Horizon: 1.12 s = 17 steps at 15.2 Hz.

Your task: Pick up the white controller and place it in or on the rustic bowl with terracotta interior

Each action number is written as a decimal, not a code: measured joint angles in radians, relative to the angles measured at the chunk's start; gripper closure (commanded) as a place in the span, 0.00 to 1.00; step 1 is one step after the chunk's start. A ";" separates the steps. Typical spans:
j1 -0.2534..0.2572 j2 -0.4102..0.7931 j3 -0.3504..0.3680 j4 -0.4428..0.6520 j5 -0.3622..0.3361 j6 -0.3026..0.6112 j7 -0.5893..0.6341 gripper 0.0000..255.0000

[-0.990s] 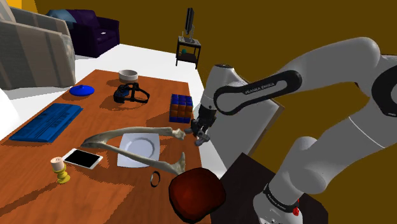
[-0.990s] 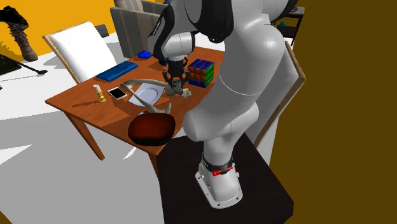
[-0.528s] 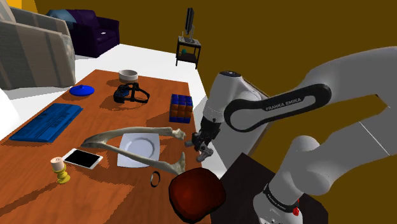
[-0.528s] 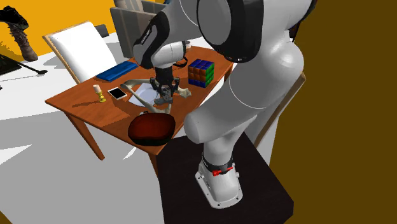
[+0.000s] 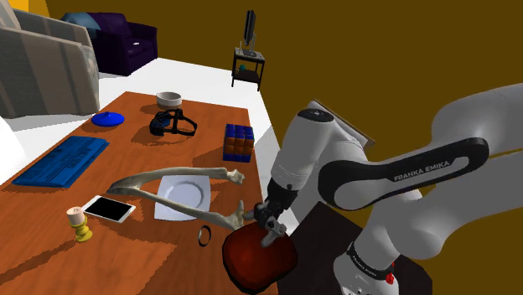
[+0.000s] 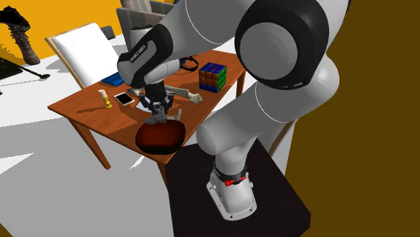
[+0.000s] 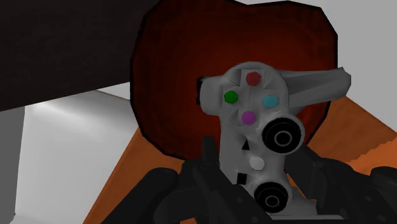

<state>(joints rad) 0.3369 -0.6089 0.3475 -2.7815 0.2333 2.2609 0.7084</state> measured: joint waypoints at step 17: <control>0.013 0.169 0.080 -0.108 0.038 0.276 0.043 1.00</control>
<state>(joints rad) 0.3497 -0.4402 0.4274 -2.8892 0.2710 2.5364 0.7509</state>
